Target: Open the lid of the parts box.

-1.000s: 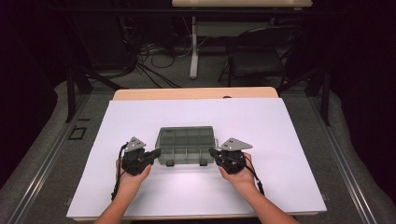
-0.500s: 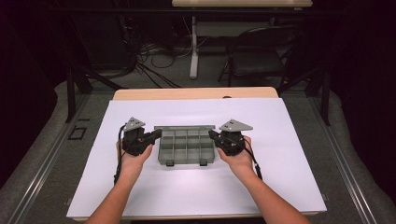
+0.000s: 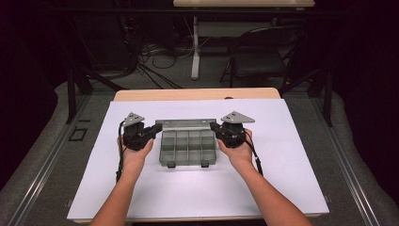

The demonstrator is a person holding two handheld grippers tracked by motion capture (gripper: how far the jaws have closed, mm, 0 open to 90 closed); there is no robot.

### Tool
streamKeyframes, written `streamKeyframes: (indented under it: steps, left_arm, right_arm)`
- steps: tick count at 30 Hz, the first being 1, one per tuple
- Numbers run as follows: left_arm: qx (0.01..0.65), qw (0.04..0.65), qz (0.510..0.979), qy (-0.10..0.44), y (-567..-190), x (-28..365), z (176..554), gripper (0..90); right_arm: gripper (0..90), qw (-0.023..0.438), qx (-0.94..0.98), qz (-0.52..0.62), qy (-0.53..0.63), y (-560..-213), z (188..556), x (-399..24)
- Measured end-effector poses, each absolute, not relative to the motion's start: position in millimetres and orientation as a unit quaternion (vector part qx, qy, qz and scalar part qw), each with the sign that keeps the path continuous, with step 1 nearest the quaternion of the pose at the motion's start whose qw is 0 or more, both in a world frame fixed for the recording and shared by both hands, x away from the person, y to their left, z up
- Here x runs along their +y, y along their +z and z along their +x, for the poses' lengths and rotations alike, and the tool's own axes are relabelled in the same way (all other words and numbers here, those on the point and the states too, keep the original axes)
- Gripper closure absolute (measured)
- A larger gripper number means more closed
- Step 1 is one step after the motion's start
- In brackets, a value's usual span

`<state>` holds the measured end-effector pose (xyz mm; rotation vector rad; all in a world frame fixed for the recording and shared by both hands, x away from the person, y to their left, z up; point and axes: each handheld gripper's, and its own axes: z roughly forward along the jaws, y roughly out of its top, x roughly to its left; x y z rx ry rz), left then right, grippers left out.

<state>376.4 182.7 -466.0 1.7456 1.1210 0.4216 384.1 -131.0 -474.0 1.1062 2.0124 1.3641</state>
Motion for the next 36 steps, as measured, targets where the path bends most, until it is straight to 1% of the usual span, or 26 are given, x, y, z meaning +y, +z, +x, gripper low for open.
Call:
streamKeyframes:
  steps: [3, 11, 15, 18, 19, 20, 21, 23, 31, 36]
  left_arm:
    - [0.461, 0.49, 0.718, 0.175, -466, 184, 377, 89.7]
    - [0.459, 0.489, 0.721, 0.176, -467, 182, 378, 89.7]
    - [0.459, 0.488, 0.721, 0.178, -468, 180, 377, 89.7]
    - [0.458, 0.487, 0.722, 0.179, -468, 180, 377, 89.7]
    - [0.458, 0.486, 0.722, 0.179, -468, 180, 377, 89.7]
    - [0.458, 0.486, 0.722, 0.179, -468, 180, 377, 89.7]
    - [0.459, 0.487, 0.722, 0.178, -468, 180, 377, 89.7]
    - [0.459, 0.485, 0.723, 0.179, -468, 180, 377, 89.7]
    - [0.461, 0.488, 0.719, 0.178, -469, 181, 377, 89.7]
    - [0.461, 0.487, 0.72, 0.178, -469, 181, 377, 89.7]
  right_arm:
    - [89.6, 0.229, 0.732, 0.408, 0.495, -475, 384, -131]
    - [86.0, 0.243, 0.736, 0.394, 0.494, -477, 376, -133]
    - [82.1, 0.249, 0.736, 0.401, 0.486, -488, 373, -143]
    - [81.2, 0.246, 0.735, 0.409, 0.482, -492, 374, -148]
    - [79.3, 0.248, 0.732, 0.415, 0.48, -496, 377, -152]
    - [79.3, 0.248, 0.732, 0.415, 0.48, -496, 377, -152]
    - [76.6, 0.246, 0.733, 0.421, 0.475, -499, 381, -155]
    - [75.1, 0.246, 0.731, 0.422, 0.478, -502, 385, -156]
    - [70.3, 0.252, 0.744, 0.409, 0.465, -515, 396, -147]
    - [69.8, 0.256, 0.744, 0.411, 0.461, -523, 407, -143]
